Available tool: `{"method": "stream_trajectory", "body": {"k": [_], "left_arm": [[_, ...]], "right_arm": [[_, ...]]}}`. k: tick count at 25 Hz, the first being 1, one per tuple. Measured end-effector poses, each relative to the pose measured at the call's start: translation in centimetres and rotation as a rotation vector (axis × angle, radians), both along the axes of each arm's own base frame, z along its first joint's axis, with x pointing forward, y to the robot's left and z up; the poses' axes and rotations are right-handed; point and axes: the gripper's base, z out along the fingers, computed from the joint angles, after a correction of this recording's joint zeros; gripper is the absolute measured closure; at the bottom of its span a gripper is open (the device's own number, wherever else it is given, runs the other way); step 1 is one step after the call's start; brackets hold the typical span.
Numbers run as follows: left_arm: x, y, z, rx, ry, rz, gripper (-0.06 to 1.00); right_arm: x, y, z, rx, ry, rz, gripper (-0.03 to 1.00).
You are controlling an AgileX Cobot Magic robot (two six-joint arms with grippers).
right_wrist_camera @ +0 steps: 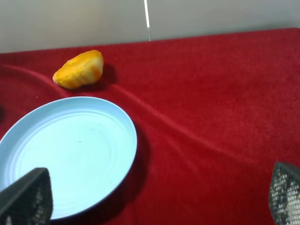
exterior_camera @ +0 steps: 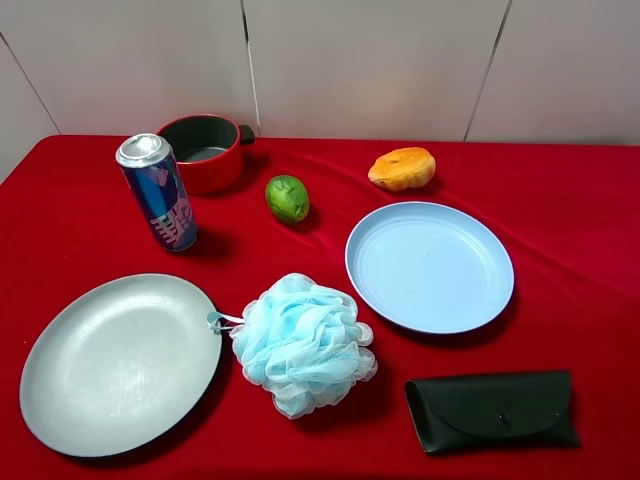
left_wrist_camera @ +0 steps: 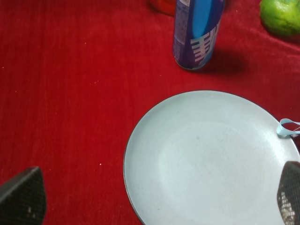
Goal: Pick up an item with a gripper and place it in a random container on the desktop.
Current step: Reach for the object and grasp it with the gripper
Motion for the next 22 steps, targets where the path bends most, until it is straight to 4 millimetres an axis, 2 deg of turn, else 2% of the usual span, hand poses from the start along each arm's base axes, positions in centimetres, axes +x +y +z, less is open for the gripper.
{"method": "stream_trajectory", "body": {"k": [22], "left_arm": [[0.0,0.0,0.0,0.0,0.0,0.0,-0.05]], "right_arm": [[0.0,0.12,0.02,0.013,-0.001,0.009,0.28]]}}
